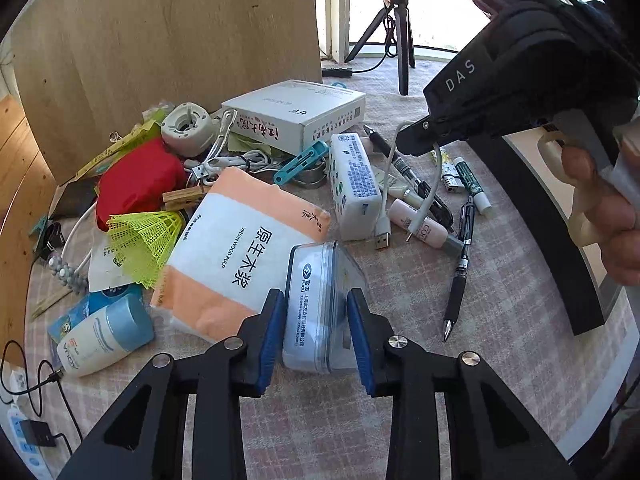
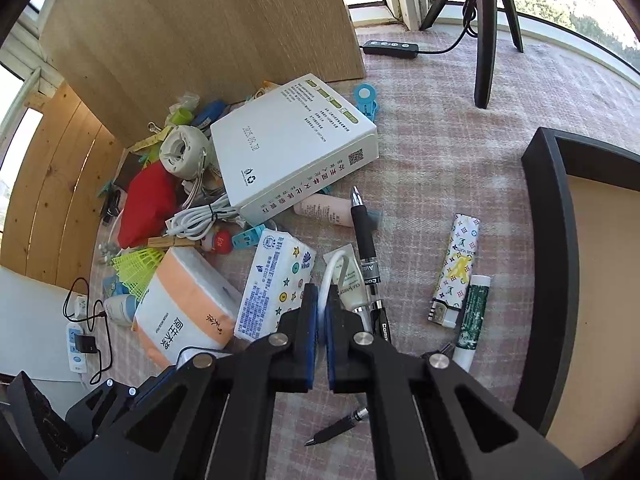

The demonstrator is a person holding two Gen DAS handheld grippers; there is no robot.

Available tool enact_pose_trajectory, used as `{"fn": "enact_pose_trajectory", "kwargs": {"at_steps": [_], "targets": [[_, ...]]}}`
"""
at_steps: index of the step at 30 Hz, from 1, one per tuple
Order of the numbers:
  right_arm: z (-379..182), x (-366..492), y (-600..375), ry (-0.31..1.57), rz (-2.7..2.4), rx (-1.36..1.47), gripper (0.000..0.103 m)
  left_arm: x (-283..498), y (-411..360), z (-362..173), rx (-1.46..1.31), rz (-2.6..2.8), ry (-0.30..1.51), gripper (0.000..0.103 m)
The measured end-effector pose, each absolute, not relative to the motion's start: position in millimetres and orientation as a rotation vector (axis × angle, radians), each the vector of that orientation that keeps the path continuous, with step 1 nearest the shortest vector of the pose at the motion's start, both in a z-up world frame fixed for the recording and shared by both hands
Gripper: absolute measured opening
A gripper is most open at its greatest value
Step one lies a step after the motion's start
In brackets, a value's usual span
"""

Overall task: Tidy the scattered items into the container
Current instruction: 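Grasp the white USB cable with the right tool while the left tool grasps the silver tin box, then carry both items into the black tray and open both tools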

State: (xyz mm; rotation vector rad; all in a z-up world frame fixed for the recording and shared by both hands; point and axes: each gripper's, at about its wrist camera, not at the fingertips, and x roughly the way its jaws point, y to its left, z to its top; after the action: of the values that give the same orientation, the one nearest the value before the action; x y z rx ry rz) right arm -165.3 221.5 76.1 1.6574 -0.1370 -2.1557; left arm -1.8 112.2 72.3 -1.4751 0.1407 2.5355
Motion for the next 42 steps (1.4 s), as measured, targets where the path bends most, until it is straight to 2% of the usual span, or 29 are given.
{"fn": "enact_pose_trajectory", "kwargs": {"at_steps": [2,8,15,30,42], "targets": [[83.7,-160.6,227.0,-0.141,-2.163,1.631,0.004,0.7,113.6,75.8,-1.519,2.601,0.059,0.024],[105.9,-148.7,258.7,-0.241,-2.191,1.573,0.004,7.4,119.9,90.0,-1.49,2.621,0.053,0.024],[132.9,-125.1,315.7,-0.266,-2.276,1.513,0.004,7.6,148.5,117.7,-1.405,2.592,0.027,0.024],[142.3,-65.0,508.0,-0.374,-2.624,1.583,0.004,-3.2,328.9,139.6,-1.251,2.303,0.115,0.024],[128.9,-44.6,584.9,-0.457,-2.699,1.654,0.006,-5.9,421.7,132.0,-1.254,2.215,0.237,0.025]]}}
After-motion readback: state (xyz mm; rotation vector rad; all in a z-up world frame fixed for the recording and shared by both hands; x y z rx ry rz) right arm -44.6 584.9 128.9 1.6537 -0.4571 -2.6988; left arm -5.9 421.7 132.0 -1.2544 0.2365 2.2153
